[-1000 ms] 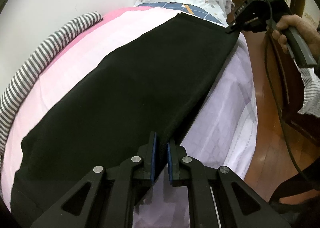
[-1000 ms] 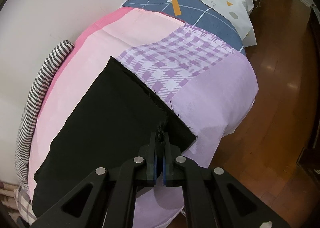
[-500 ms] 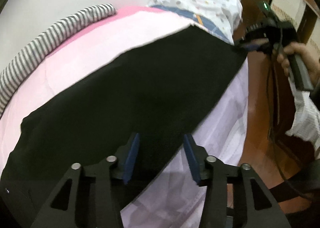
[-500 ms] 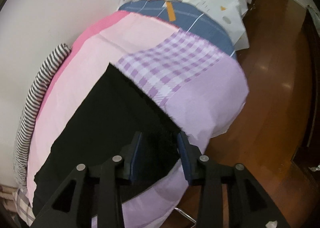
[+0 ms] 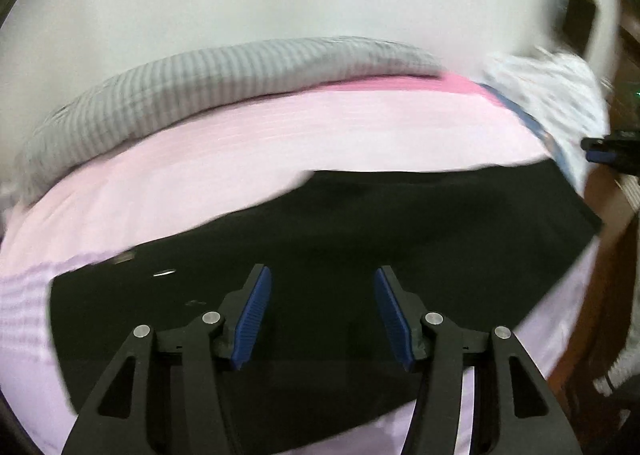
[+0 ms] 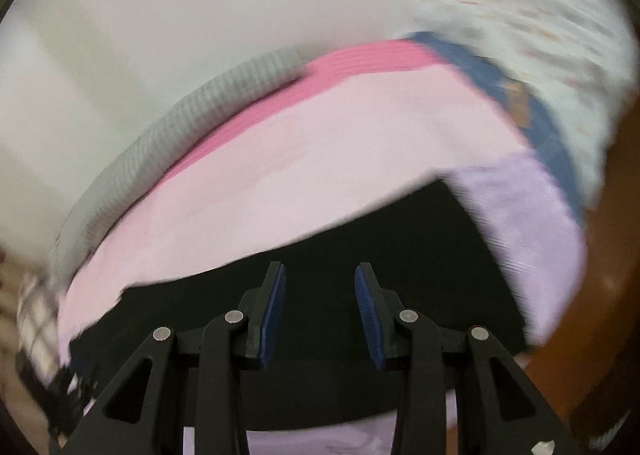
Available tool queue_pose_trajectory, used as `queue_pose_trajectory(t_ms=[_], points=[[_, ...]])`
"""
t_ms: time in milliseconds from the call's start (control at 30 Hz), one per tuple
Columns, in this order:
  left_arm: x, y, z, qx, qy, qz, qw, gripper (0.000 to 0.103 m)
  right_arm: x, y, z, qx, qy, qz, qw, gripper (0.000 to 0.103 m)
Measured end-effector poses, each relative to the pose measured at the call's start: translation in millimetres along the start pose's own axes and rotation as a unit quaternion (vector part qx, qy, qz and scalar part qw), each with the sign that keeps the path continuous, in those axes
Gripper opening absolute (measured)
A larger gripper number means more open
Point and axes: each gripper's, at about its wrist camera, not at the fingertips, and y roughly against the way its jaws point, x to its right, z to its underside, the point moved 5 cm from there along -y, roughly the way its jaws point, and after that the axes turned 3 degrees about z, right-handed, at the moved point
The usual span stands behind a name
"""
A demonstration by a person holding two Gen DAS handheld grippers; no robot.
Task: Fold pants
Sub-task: 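Lay the hem down and open both grippers over the folded trousers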
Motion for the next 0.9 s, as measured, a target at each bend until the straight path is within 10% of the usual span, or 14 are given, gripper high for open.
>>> queue_pose_trajectory(t_ms=[467,900], points=[[-136.2,2.5,32.0,0.007,0.119,-0.099,0.9879,0.056,-266.6,-137.1,34.3,-0.156,0.248,-0.125,0.948,0.035],[-154.5,-3.7,44.2,0.009,0.148,-0.068,0.9865,0.056,-328.7,-205.7,76.9,-0.233,0.316,-0.141,0.909,0.035]])
